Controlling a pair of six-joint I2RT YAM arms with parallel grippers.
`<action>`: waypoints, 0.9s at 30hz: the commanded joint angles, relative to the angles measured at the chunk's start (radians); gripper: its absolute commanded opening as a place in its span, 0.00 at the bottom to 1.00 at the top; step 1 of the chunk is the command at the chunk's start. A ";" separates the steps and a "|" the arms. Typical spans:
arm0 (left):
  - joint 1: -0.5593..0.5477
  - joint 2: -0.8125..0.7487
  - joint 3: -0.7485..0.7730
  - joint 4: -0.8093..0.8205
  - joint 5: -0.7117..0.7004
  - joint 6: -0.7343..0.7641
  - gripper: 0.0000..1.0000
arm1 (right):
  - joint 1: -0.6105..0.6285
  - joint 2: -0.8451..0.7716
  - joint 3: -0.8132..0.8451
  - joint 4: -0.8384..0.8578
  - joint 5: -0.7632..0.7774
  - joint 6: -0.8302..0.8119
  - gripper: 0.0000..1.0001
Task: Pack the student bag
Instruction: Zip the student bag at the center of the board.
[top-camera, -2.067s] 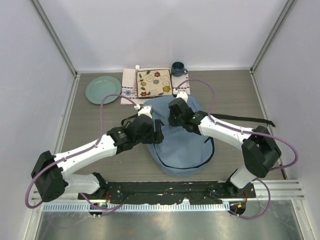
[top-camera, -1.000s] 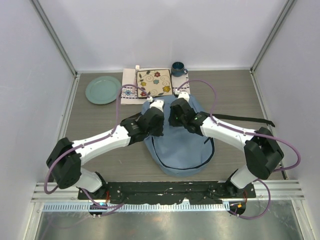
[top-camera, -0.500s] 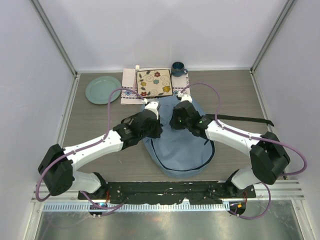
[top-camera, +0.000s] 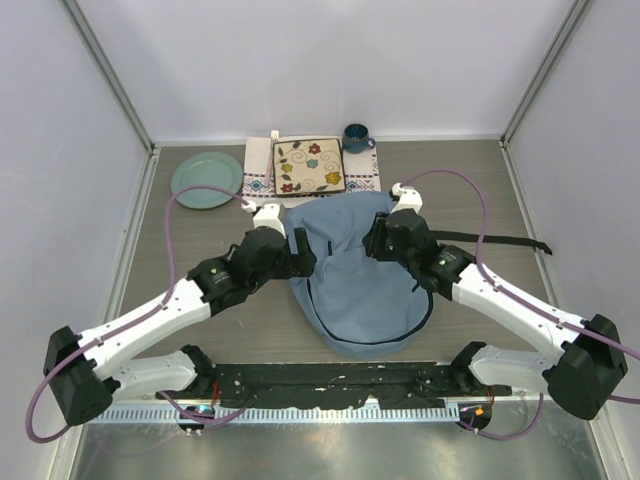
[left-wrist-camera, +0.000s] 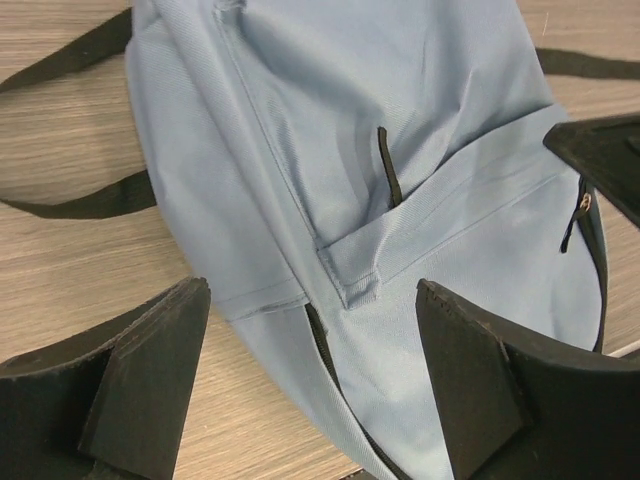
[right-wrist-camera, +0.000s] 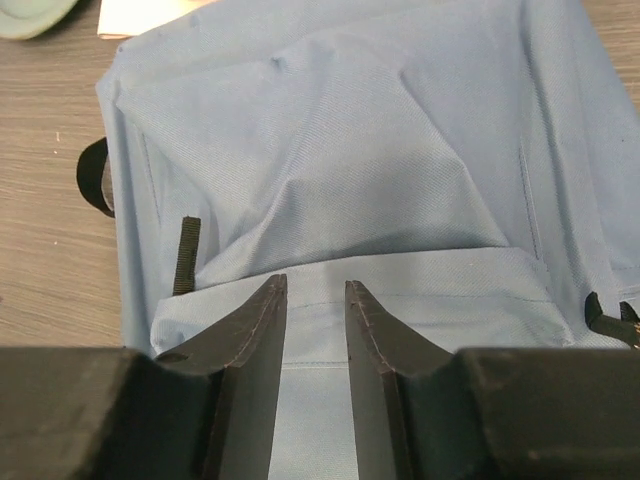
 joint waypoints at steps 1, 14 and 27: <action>0.005 -0.055 -0.029 -0.058 -0.069 -0.064 0.89 | 0.001 0.004 0.035 -0.027 0.019 0.017 0.36; 0.031 0.098 0.000 -0.030 -0.037 -0.193 0.91 | 0.001 -0.058 0.026 -0.012 -0.095 0.079 0.39; 0.092 0.261 0.030 0.069 0.012 -0.194 0.67 | 0.004 0.028 0.087 0.069 -0.258 0.052 0.46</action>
